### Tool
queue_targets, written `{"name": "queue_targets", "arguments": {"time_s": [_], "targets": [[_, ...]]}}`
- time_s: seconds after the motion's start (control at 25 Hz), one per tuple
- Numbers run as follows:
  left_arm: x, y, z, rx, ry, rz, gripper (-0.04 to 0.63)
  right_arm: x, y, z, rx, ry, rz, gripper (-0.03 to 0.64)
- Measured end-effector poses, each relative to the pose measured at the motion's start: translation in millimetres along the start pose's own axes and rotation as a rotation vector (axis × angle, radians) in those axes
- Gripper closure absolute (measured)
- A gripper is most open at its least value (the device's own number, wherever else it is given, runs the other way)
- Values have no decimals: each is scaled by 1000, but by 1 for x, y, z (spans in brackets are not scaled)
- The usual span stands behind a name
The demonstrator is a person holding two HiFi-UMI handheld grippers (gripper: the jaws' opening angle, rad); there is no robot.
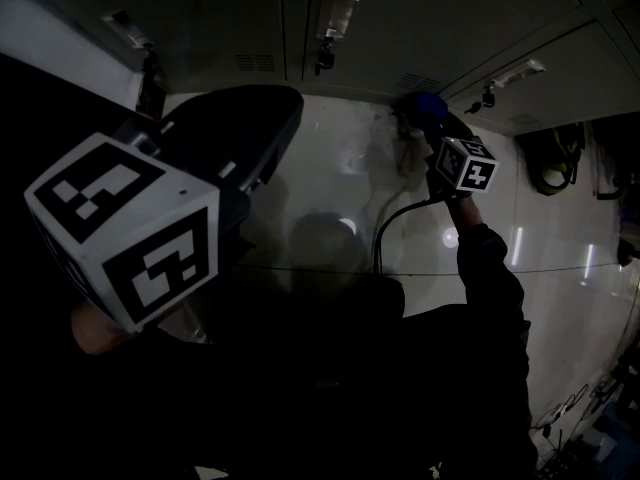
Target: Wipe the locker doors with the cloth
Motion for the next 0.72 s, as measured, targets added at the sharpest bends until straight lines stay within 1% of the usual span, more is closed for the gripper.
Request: {"name": "queue_targets", "arguments": {"time_s": [0.12,0.2,0.52,0.6,0.72], "targets": [[0,0,1,-2,-1,2,615,-5,0,-3,-14,-11,9,485],[1,-2,2,-1,-1,4,615,-15,-5,-13,-11,-43,9,486],[1,0,6,-13,4,-7,615,-81,-64,-100,133,-241,-42,488],[2,-2,7,-13,7,-5,615,-94,-77,-120,163,-273,-52,489],[5,-3,7,-10,9,-1,615,-102,-92,-144,200,-297,-71,493]]}}
Point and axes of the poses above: the fingertips, and each gripper's own axes: z forward along the fingers, x to its right, y out of its underside, the point moved 3 cm from there along -z, backward along the fingers, and after that the axes turned 14 degrees about y, right-handed, at the moved point
